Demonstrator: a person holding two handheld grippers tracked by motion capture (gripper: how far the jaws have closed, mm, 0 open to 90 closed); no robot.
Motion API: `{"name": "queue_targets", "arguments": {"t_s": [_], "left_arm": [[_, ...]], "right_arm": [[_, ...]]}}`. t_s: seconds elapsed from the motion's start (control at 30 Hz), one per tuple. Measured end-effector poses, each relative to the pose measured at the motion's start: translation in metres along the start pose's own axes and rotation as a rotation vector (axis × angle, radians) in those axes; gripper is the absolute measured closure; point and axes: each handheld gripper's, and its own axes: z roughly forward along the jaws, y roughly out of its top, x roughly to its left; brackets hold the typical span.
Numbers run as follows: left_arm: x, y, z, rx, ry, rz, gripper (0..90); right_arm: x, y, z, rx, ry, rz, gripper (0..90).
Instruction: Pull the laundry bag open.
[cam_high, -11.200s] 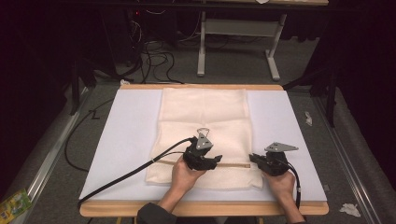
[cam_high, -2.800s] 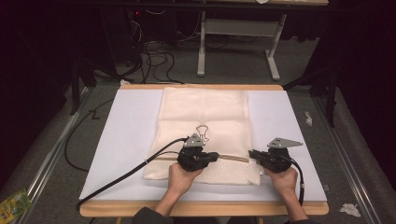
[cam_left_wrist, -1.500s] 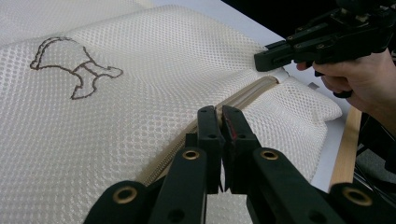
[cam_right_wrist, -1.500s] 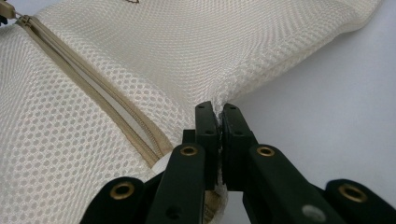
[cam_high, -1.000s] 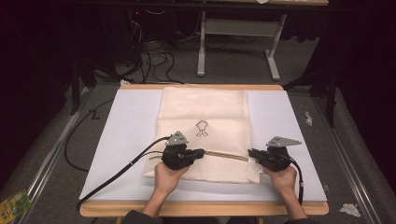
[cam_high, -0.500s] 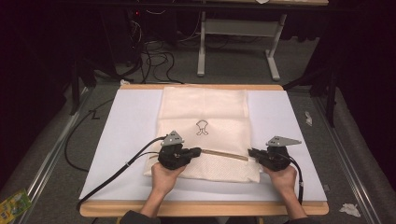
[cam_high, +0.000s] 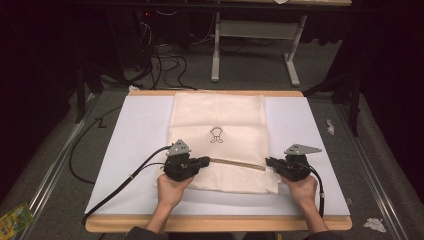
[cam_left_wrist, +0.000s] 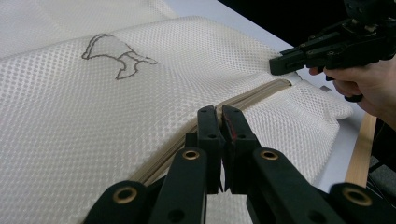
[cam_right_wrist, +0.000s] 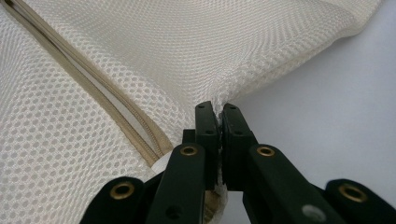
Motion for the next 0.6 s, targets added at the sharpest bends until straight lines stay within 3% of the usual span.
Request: {"name": "queue_targets", "arguments": {"t_s": [0.6], "left_arm": [[0.0071,-0.0033,-0.0082,-0.008,0.012,-0.020,87.0]], "right_arm": [[-0.0013,0.0026,-0.0005,-0.006,-0.006,0.010,88.2]]}}
